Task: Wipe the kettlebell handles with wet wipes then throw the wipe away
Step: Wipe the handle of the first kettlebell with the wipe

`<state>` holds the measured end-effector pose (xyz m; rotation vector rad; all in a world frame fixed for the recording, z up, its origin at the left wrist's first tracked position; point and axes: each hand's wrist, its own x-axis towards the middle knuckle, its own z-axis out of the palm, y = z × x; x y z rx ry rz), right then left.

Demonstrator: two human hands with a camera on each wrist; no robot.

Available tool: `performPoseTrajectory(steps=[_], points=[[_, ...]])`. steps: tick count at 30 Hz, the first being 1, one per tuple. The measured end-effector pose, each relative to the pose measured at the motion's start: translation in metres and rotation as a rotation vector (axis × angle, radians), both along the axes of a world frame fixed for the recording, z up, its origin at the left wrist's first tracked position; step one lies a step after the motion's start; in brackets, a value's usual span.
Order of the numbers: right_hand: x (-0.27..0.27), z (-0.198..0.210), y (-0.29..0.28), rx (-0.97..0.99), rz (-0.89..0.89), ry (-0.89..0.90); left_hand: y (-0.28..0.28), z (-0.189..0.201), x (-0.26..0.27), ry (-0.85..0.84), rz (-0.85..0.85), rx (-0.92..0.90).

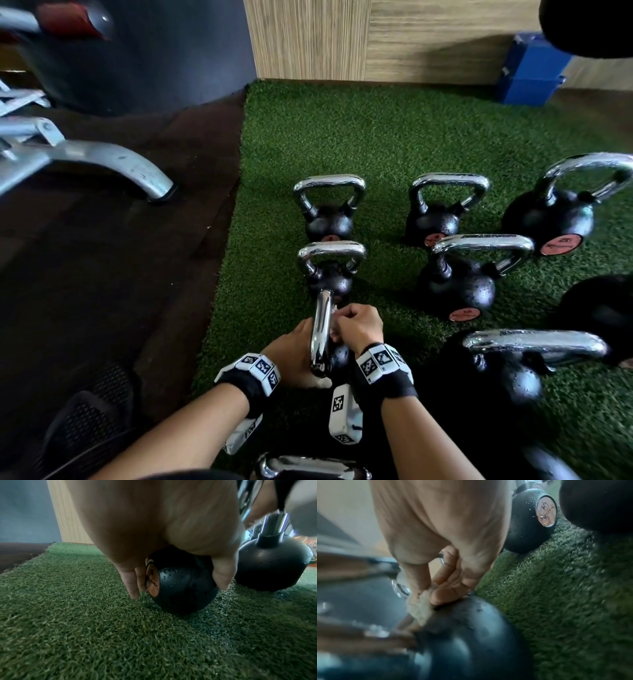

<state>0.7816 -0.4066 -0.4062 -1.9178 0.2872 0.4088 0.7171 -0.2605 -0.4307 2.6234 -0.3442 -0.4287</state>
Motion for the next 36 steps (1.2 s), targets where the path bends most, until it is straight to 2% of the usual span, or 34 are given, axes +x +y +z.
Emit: performPoseTrajectory(steps=[8, 10, 12, 15, 17, 19, 23, 25, 29, 31, 33, 36], points=[[-0.001, 0.017, -0.005, -0.150, 0.278, 0.068, 0.016, 0.003, 0.011, 0.100, -0.241, 0.118], [-0.004, 0.025, -0.013, -0.160, 0.406, 0.095, 0.017, 0.009, 0.017, 0.157, -0.233, 0.043], [-0.008, 0.038, -0.020, -0.205, 0.572, 0.129, 0.018, 0.017, 0.023, 0.221, -0.103, -0.070], [-0.015, 0.058, -0.023, -0.186, 0.713, 0.210, 0.023, 0.034, 0.032, 0.093, 0.106, -0.141], [-0.018, 0.070, -0.021, -0.160, 0.765, 0.258, 0.022, 0.049, 0.038, -0.034, 0.087, -0.180], [-0.019, 0.076, -0.018, -0.217, 0.823, 0.265, 0.018, 0.066, 0.045, -0.106, 0.001, -0.111], [-0.026, 0.075, -0.006, -0.460, 0.752, 0.061, 0.014, 0.083, 0.051, -0.146, -0.034, 0.116], [-0.030, 0.072, -0.003, -0.512, 0.693, 0.031, 0.015, 0.086, 0.051, -0.161, 0.014, 0.207], [-0.026, 0.082, -0.014, -0.634, 0.693, -0.026, 0.015, 0.084, 0.039, -0.255, 0.164, 0.342], [-0.021, 0.091, -0.021, -0.670, 0.660, -0.043, 0.017, 0.080, 0.028, -0.229, 0.258, 0.341], [-0.017, 0.097, -0.027, -0.681, 0.636, -0.076, 0.021, 0.079, 0.018, -0.195, 0.312, 0.252], [-0.015, 0.102, -0.030, -0.708, 0.628, -0.185, 0.030, 0.082, 0.007, -0.112, 0.267, 0.143]])
